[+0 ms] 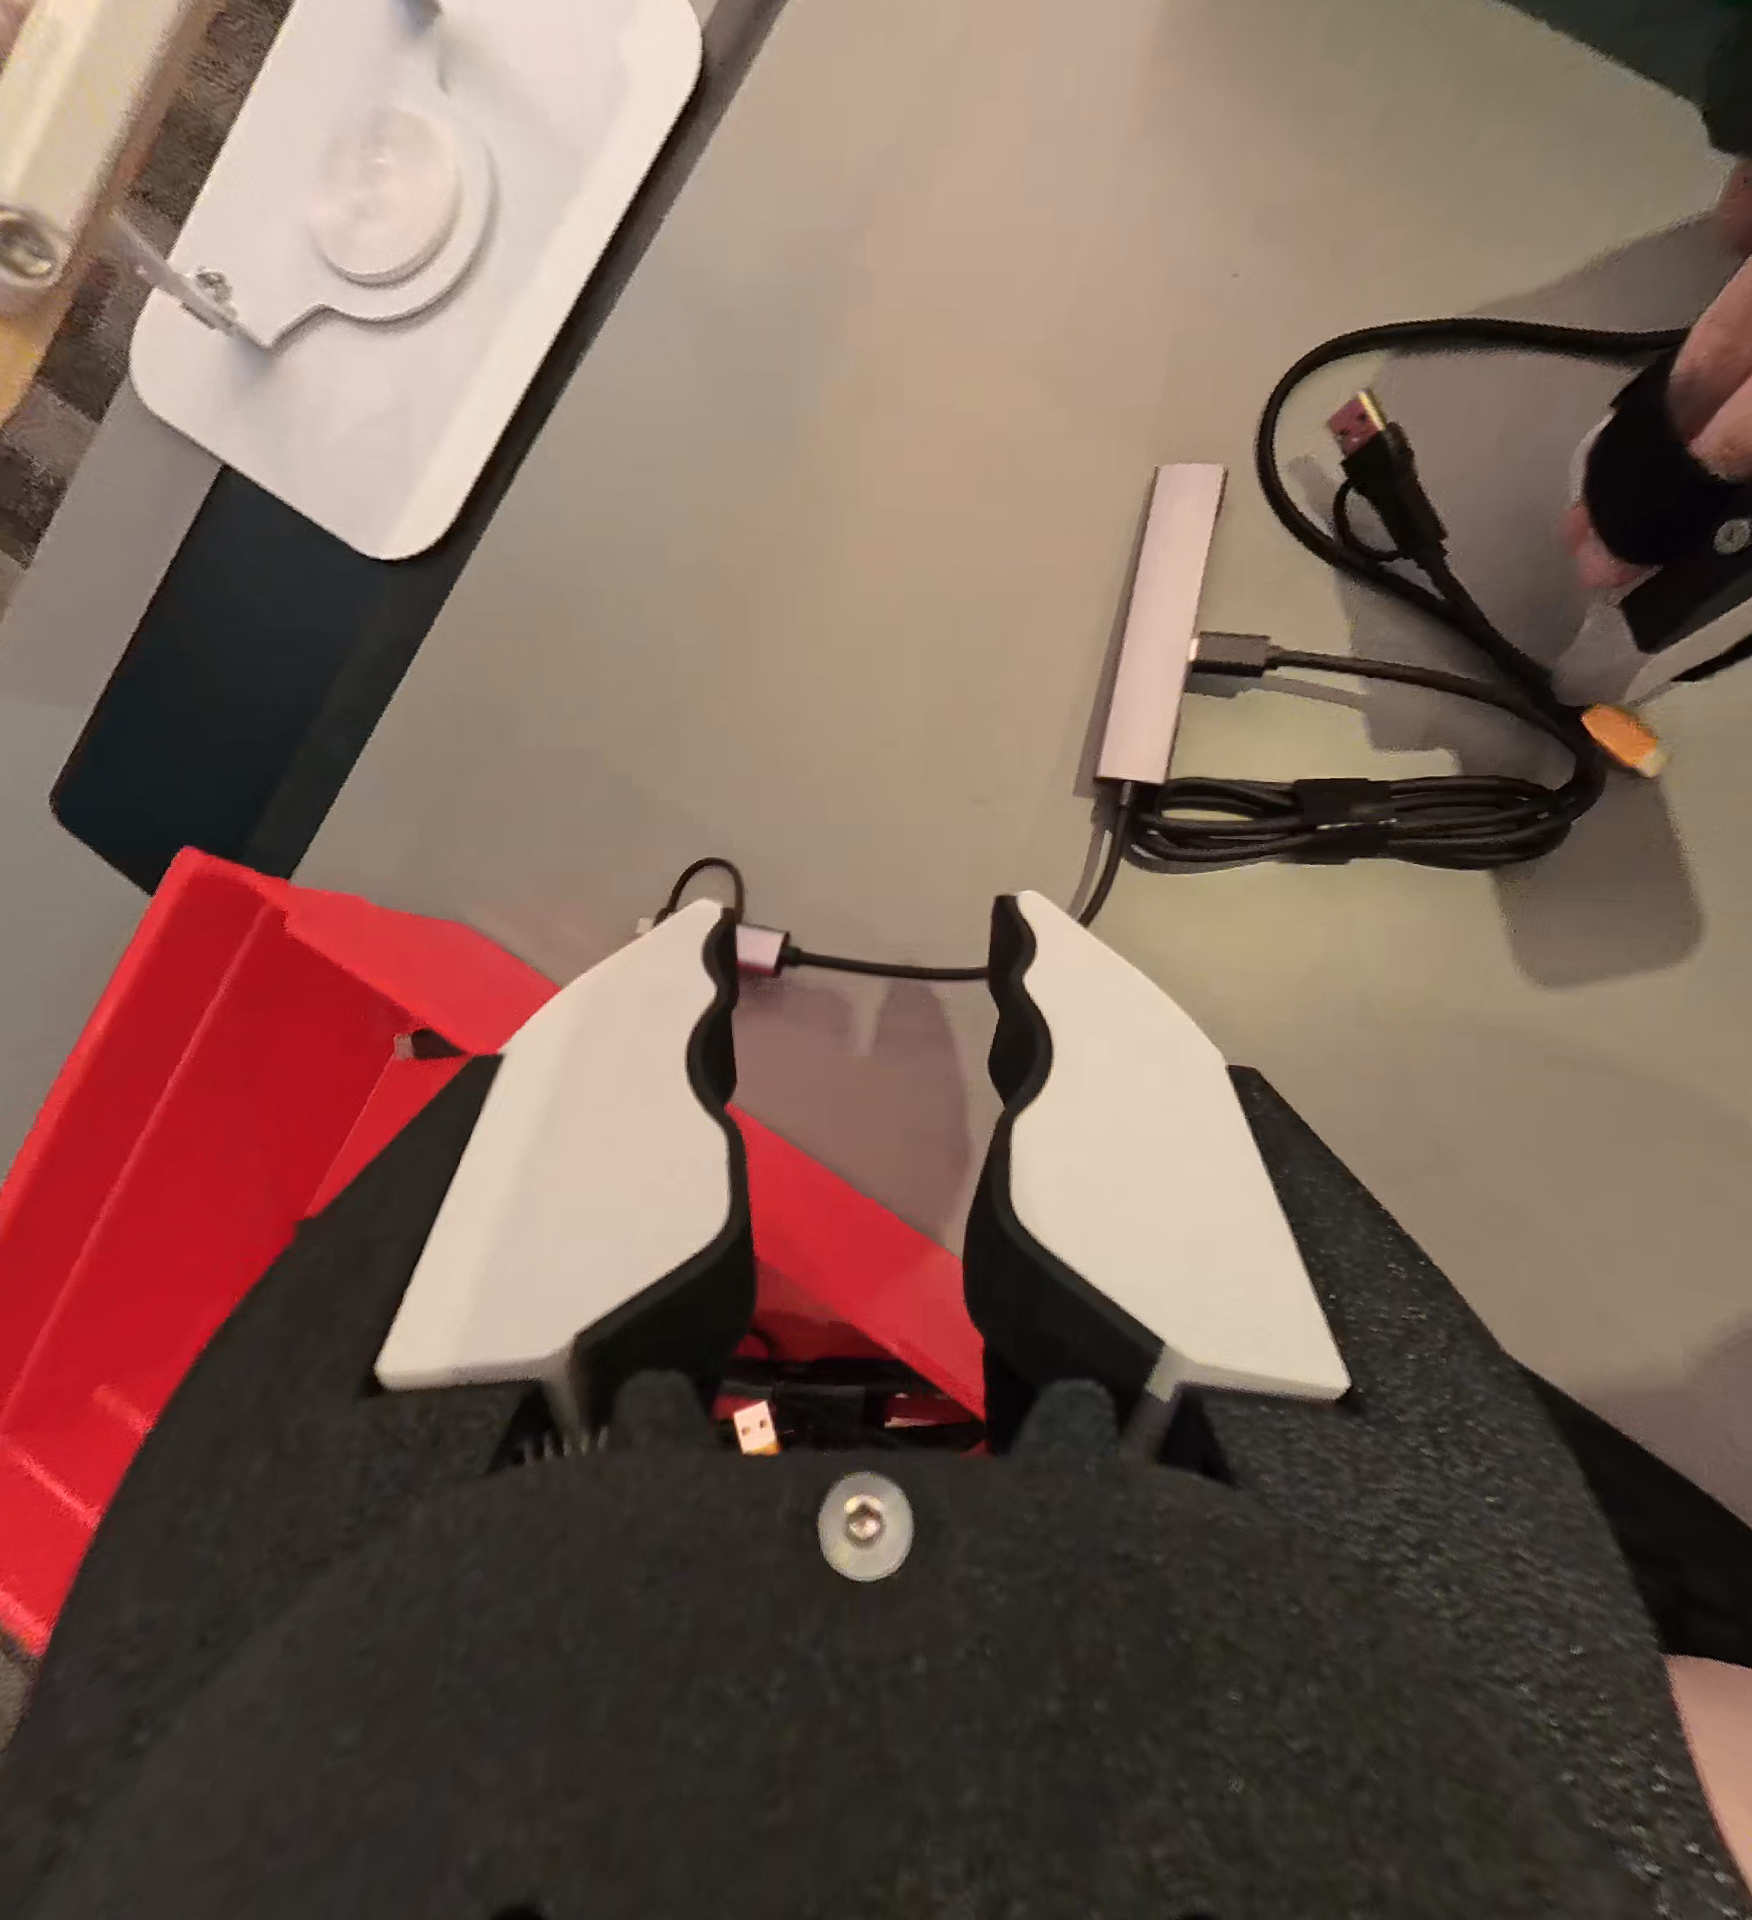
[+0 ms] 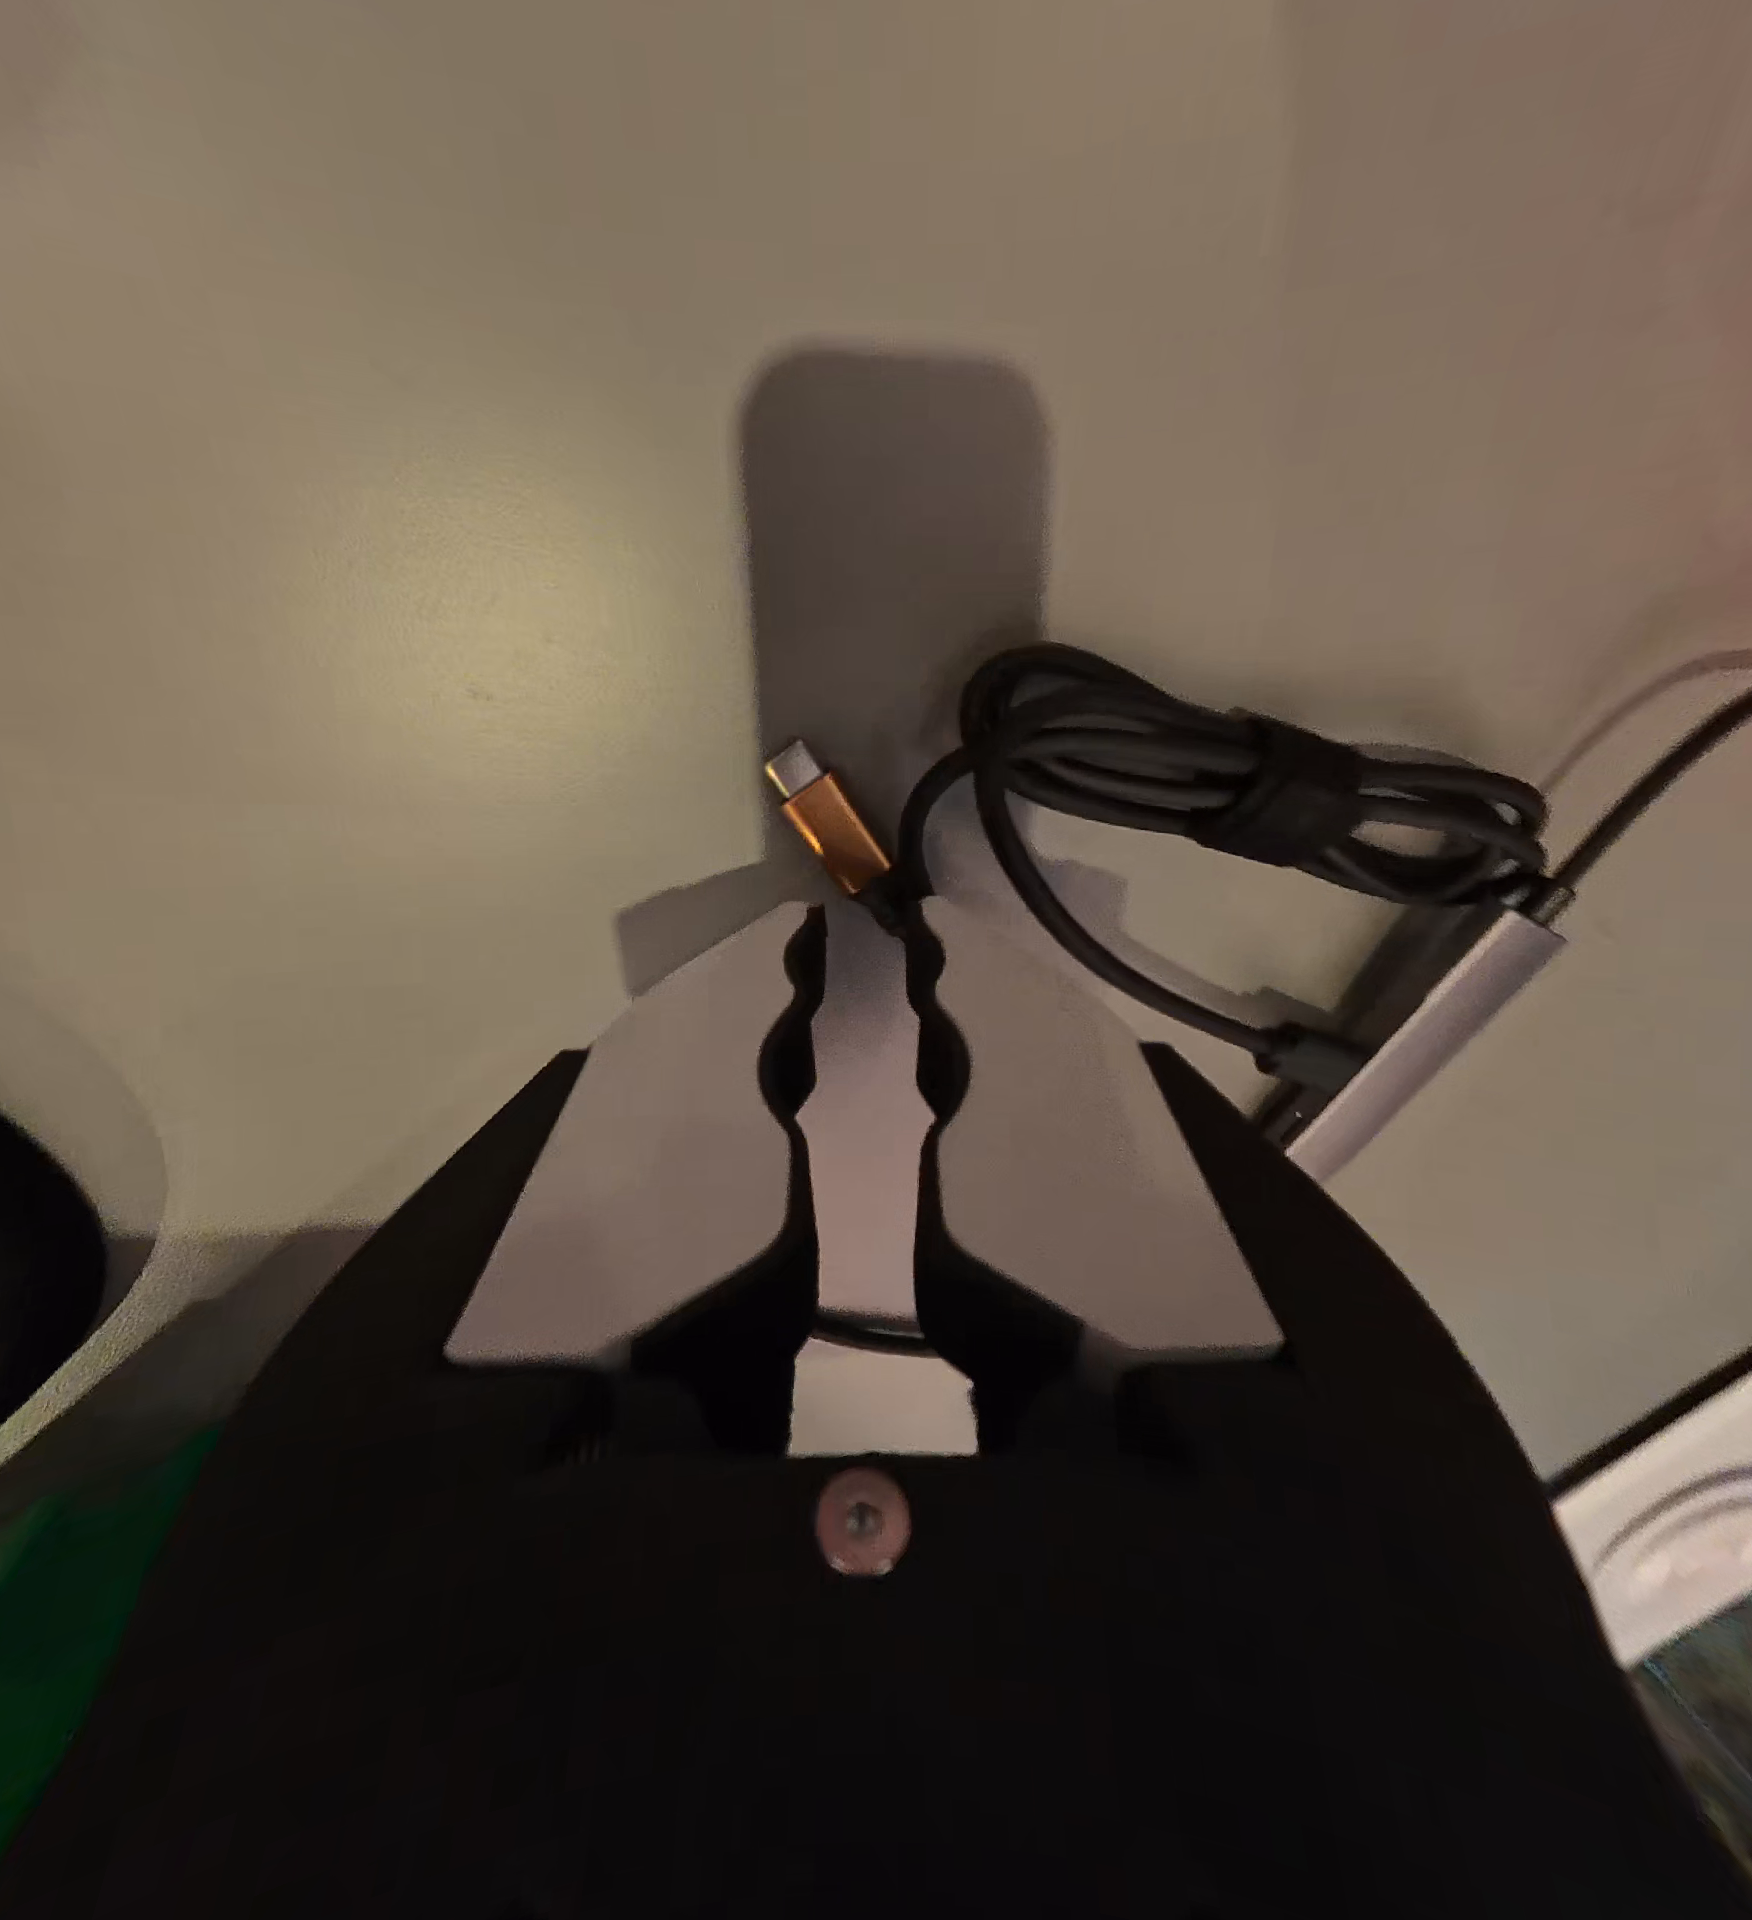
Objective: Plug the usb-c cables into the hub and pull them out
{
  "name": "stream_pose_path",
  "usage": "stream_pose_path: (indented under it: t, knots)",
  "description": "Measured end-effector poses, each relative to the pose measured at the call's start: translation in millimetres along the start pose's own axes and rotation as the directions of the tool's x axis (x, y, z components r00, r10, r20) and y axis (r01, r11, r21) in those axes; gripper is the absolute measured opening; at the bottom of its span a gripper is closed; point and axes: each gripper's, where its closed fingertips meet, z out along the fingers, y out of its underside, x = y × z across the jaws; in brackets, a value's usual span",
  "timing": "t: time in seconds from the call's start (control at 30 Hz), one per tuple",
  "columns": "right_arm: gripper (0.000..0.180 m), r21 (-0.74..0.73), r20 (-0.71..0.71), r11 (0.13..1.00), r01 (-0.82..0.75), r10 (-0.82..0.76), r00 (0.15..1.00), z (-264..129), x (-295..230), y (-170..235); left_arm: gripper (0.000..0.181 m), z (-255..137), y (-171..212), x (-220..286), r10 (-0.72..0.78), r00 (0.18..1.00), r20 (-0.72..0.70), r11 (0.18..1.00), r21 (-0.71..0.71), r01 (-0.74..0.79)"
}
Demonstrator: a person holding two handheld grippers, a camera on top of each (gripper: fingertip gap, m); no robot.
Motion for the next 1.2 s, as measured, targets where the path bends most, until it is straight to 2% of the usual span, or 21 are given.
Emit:
stream_pose_path:
  t: [0.2, 0.4, 0.7, 0.9, 0.97, 1.07, 1.2]
  knots:
    - [0.005, 0.024, 0.068, 1.000, -0.005, 0.004, 0.998, -14, -4, -2, 0.044, -8, 9, -13, -0.036, 0.998, 0.044, 0.999, -0.010, 0.036]
    - [0.014, 0.018, 0.024, 0.997, 0.069, -0.069, 0.997, 2, -1, 1, 0.041, -6, 3, -13, -0.024, 0.999, 0.044, 1.000, -0.001, 0.024]
    - [0.019, 0.047, -0.042, 0.989, 0.139, -0.137, 0.990, -3, 23, -16, 0.039, -3, 7, -14, -0.024, 0.999, 0.044, 0.999, -0.021, 0.025]
    - [0.017, 0.026, 0.034, 0.992, 0.125, -0.126, 0.991, 1, 23, -17, 0.039, -3, 10, -15, -0.033, 0.999, 0.041, 0.999, -0.024, 0.034]
    - [0.009, 0.075, 0.037, 0.992, 0.099, -0.102, 0.994, -9, 21, -24, 0.039, -5, 11, -16, -0.035, 0.998, 0.044, 0.999, -0.021, 0.036]
    - [0.006, 0.139, 0.061, 0.988, 0.075, -0.084, 0.995, -15, 11, -33, 0.039, -7, 9, -16, -0.038, 0.999, 0.037, 0.999, -0.006, 0.038]
    - [0.014, 0.059, 0.029, 0.990, 0.126, -0.128, 0.991, 4, 10, -21, 0.038, -6, 8, -14, -0.030, 0.999, 0.032, 1.000, -0.007, 0.031]
